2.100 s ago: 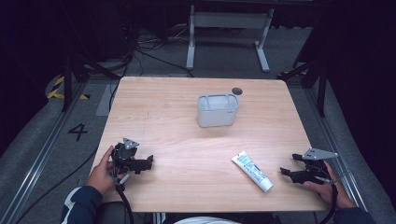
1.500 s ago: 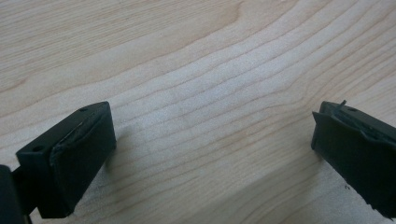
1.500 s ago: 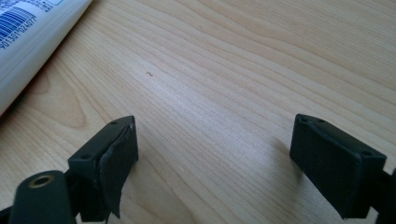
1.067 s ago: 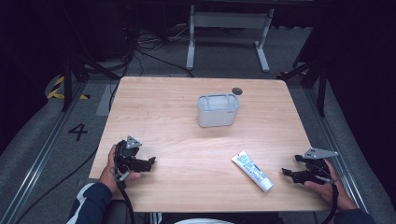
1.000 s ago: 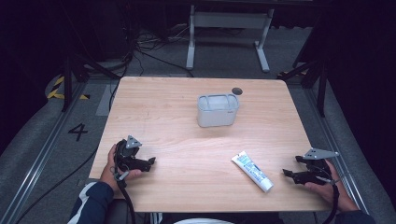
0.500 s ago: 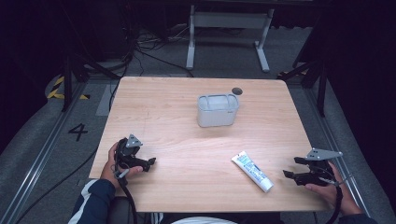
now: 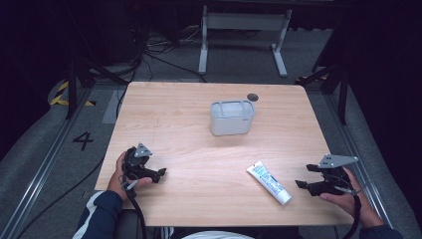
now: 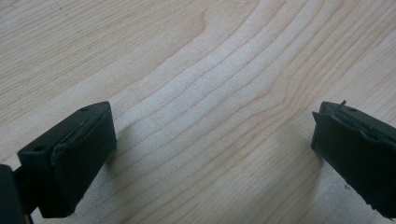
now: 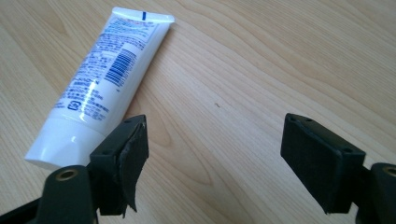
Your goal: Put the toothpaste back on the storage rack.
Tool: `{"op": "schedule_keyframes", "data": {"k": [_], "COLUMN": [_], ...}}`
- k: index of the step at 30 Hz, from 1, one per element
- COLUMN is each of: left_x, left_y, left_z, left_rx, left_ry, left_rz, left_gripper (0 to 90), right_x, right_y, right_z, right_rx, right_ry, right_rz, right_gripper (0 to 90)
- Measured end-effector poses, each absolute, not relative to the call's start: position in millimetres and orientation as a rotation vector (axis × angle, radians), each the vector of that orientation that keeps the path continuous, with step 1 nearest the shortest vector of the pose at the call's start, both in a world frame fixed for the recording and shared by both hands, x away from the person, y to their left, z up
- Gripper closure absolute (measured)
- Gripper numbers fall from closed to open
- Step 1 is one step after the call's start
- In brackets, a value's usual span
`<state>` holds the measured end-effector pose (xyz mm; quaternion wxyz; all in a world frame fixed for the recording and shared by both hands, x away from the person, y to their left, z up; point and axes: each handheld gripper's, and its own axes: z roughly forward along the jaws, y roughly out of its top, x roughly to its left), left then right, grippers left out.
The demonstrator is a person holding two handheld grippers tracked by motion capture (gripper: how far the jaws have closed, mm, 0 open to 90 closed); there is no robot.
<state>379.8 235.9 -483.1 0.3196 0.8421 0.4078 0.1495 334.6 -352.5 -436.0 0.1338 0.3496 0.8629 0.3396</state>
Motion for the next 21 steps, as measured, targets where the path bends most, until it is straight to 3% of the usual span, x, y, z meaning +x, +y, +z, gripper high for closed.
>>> {"op": "schedule_keyframes", "data": {"k": [21], "left_x": [380], "left_y": [236], "left_z": [-483], "left_rx": [2.214], "left_ry": [1.074], "left_rz": [0.391], "left_gripper": [0.4], "right_x": [345], "right_y": [-302], "right_z": [-427], "right_rx": [0.896], "right_ry": [2.565], "right_rz": [0.959], "right_gripper": [27.2]}}
